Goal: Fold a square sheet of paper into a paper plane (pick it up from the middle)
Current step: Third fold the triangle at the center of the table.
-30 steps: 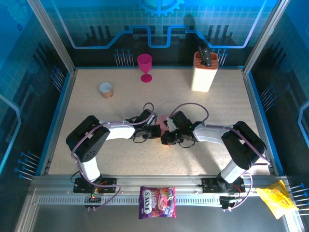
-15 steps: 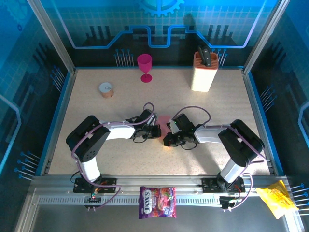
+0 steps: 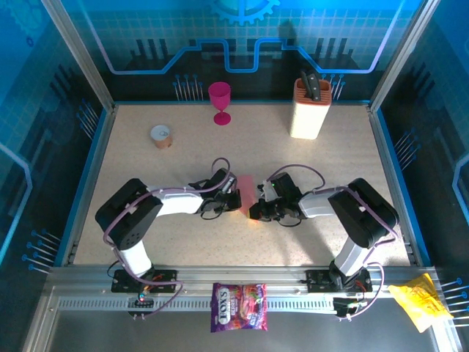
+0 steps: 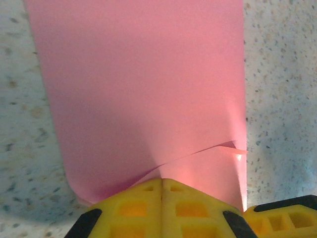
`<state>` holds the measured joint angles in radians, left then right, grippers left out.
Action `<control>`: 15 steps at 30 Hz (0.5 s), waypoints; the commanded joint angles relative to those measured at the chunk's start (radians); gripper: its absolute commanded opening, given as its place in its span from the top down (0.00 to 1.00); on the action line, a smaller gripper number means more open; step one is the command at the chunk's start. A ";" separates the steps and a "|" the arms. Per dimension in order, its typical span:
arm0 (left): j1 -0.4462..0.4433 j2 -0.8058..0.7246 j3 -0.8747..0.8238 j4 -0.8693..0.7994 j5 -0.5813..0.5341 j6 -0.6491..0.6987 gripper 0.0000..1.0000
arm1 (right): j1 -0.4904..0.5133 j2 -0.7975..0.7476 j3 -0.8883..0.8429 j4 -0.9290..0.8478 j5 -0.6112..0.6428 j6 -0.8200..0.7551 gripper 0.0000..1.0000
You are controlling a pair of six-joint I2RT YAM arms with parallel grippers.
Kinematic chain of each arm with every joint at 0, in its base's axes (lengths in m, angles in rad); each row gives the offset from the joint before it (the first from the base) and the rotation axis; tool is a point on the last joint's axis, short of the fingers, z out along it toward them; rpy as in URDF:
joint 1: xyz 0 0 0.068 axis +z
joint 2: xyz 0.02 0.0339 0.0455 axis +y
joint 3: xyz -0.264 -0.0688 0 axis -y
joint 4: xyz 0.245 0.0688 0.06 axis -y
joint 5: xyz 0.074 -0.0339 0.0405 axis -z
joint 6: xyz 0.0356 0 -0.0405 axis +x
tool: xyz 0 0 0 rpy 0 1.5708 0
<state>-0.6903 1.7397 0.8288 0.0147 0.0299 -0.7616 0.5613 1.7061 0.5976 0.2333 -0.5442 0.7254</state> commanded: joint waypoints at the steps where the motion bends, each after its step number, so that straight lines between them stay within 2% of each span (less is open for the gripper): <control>1: 0.049 -0.014 -0.046 -0.183 -0.187 -0.023 1.00 | -0.023 0.082 -0.071 -0.132 0.110 0.014 1.00; 4: 0.049 -0.076 -0.058 -0.159 -0.195 -0.011 1.00 | -0.023 0.089 -0.074 -0.132 0.111 0.015 1.00; 9: 0.015 -0.181 -0.062 -0.113 -0.145 0.011 0.99 | -0.023 0.093 -0.078 -0.132 0.114 0.014 1.00; 15: -0.067 -0.186 -0.048 -0.038 -0.052 -0.015 1.00 | -0.021 0.098 -0.083 -0.135 0.117 0.011 1.00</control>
<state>-0.7250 1.5524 0.7704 -0.0517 -0.0727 -0.7620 0.5484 1.7210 0.5831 0.2829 -0.5793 0.7456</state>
